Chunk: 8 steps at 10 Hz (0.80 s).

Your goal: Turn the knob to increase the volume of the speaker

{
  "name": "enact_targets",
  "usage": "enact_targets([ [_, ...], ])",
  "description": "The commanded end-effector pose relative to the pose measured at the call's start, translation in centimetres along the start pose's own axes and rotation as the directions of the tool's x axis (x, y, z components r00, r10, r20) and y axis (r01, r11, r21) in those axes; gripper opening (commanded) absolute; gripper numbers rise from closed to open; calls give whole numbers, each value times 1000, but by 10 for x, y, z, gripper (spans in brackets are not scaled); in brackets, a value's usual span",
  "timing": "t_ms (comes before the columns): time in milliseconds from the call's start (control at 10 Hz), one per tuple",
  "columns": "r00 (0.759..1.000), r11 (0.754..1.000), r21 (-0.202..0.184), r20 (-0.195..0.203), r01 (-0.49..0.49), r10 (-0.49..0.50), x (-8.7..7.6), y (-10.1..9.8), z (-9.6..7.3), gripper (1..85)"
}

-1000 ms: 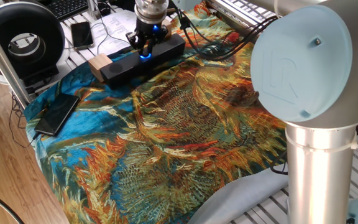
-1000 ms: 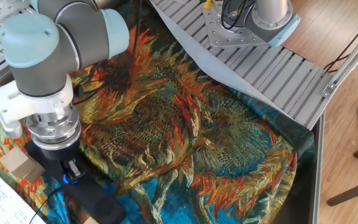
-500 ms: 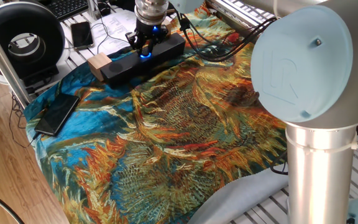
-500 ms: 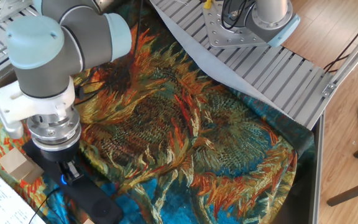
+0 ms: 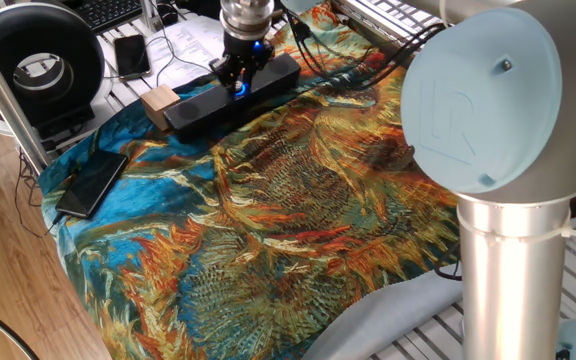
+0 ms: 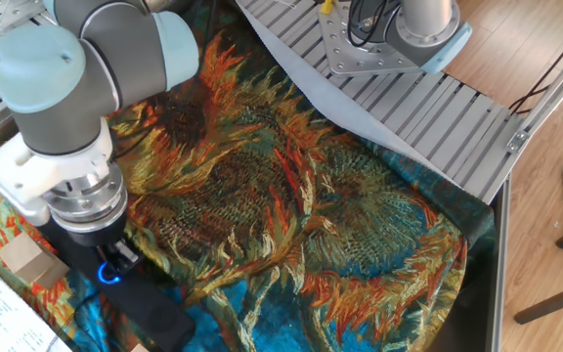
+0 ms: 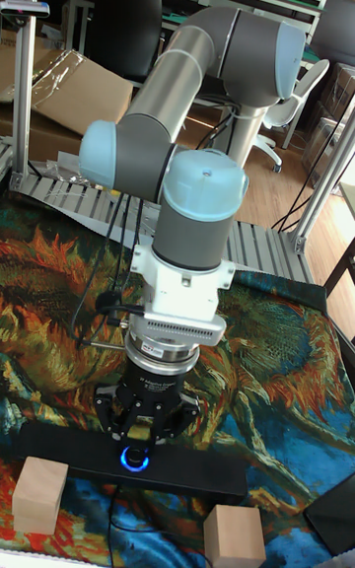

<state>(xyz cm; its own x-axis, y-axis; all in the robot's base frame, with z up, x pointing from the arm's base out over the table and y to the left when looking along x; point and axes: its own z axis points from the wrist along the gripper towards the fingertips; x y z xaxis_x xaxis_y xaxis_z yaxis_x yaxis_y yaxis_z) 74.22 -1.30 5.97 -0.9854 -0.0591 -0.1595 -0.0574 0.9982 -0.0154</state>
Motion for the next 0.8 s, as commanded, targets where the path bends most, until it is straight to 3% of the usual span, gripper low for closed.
enact_targets([
  [0, 996, 996, 36, -40, 82, -81, 3, 0, -10, 327],
  [700, 995, 995, 20, -22, 101, -100, -5, 5, -3, 290],
])
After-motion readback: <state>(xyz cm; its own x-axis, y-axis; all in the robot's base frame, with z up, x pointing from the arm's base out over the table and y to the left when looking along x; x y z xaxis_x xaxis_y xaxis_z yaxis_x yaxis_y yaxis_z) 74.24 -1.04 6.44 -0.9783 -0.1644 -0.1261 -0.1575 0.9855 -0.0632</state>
